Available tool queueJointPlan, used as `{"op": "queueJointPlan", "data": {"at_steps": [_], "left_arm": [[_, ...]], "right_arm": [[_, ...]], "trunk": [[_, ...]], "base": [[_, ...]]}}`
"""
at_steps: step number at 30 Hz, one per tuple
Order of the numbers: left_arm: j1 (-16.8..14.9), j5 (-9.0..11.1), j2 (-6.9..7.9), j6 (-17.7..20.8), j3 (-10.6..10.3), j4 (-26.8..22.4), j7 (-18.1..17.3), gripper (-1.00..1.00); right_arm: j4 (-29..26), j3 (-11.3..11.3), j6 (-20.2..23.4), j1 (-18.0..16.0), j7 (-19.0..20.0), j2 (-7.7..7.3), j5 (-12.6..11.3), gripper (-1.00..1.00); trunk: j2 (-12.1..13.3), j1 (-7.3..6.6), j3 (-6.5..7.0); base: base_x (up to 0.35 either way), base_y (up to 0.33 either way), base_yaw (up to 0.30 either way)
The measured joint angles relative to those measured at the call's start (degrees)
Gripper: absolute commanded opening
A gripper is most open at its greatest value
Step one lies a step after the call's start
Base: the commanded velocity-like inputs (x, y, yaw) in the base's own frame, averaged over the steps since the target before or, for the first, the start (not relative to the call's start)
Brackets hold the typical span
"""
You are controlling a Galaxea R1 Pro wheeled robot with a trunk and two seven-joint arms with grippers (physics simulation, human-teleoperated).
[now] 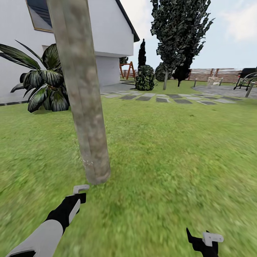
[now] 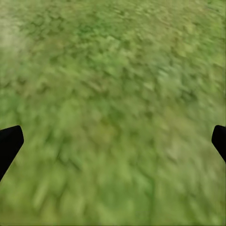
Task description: In the garden, pick up the pesticide atomizer on the floor and spray pesticide onto both trees until each tree trunk is fully covered.
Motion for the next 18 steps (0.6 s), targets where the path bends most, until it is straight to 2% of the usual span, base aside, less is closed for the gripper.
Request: {"op": "queueJointPlan", "data": {"at_steps": [4, 7, 12, 14, 16, 18], "left_arm": [[-0.74, -0.47, 0.48, 0.85, -0.17, -0.79, -0.28, -1.00], [-1.09, -0.61, -0.12, 1.89, -0.45, -0.88, -0.31, -1.00], [-3.96, -0.35, -0.59, 4.17, -0.51, -1.51, -0.65, -1.00], [-5.06, -0.26, -1.18, 4.59, -0.51, -1.61, -0.75, -1.00], [-7.13, -0.16, -2.74, 7.55, -0.53, -1.75, -0.54, -1.00], [-9.18, -0.47, -3.17, 8.93, -0.53, -2.01, -0.47, -1.00]], "right_arm": [[0.00, -0.03, -0.01, 0.00, -0.03, 0.00, 0.00, 1.00], [0.00, 0.00, -0.02, 0.00, 0.00, 0.00, -0.03, 1.00], [0.00, -0.02, -0.02, 0.00, 0.00, 0.00, -0.05, 1.00], [0.00, -0.02, -0.02, 0.00, -0.02, 0.00, -0.03, 1.00], [0.00, -0.02, -0.02, 0.00, -0.01, 0.00, -0.01, 1.00], [0.00, -0.02, 0.00, 0.00, -0.02, 0.00, 0.00, 1.00]], "trunk": [[0.00, 0.00, 0.00], [0.00, 0.00, 0.00], [0.00, 0.00, 0.00], [0.00, 0.00, 0.00], [0.00, 0.00, 0.01], [0.00, 0.00, 0.01]], "base": [[0.001, -0.001, 0.000], [0.000, 0.000, 0.000], [0.000, 0.000, 0.000], [0.000, 0.000, 0.000], [0.000, 0.000, 0.000], [0.000, 0.000, 0.000]]}}
